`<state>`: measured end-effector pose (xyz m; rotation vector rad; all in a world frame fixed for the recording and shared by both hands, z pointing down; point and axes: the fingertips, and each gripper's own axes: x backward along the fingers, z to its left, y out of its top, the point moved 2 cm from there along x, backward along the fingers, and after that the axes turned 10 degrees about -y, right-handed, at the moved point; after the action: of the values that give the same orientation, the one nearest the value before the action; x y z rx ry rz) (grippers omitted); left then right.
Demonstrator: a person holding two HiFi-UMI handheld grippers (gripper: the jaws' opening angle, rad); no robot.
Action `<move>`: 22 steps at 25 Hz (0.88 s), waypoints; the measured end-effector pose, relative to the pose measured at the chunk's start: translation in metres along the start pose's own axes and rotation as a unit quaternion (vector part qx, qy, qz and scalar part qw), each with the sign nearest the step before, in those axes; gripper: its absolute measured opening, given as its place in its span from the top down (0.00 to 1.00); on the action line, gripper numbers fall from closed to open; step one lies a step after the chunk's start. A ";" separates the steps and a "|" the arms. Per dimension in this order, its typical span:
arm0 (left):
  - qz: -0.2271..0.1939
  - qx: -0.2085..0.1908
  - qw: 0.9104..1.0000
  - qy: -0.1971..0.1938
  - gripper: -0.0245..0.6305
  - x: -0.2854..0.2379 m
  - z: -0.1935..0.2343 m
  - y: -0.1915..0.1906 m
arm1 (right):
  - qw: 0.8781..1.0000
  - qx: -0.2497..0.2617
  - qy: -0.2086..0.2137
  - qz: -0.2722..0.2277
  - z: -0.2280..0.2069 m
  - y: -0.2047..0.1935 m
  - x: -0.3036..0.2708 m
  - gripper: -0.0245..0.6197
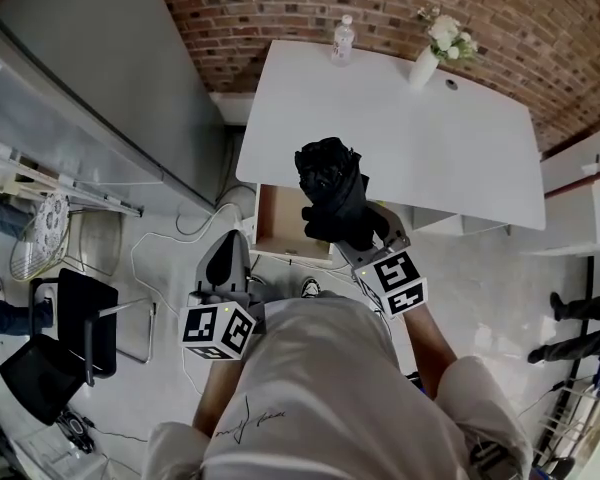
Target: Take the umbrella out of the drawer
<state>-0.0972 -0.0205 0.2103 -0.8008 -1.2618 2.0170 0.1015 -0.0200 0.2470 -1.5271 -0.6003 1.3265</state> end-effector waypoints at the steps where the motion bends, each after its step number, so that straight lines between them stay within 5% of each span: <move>1: 0.000 0.000 1.000 0.000 0.94 0.002 0.000 0.000 | 1.000 -0.003 -0.004 -0.006 -0.001 0.001 0.003 0.55; 12: -0.003 -0.009 1.000 0.005 0.94 0.017 -0.004 -0.002 | 0.994 -0.069 -0.027 -0.078 -0.014 0.016 0.031 0.55; 22: -0.006 -0.015 1.000 0.012 0.94 0.028 -0.002 -0.001 | 0.993 -0.067 -0.029 -0.091 -0.005 0.019 0.042 0.55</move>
<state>-0.1128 0.0019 0.2056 -0.8277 -1.2831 1.9769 0.1140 0.0067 0.2105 -1.5048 -0.8611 1.2141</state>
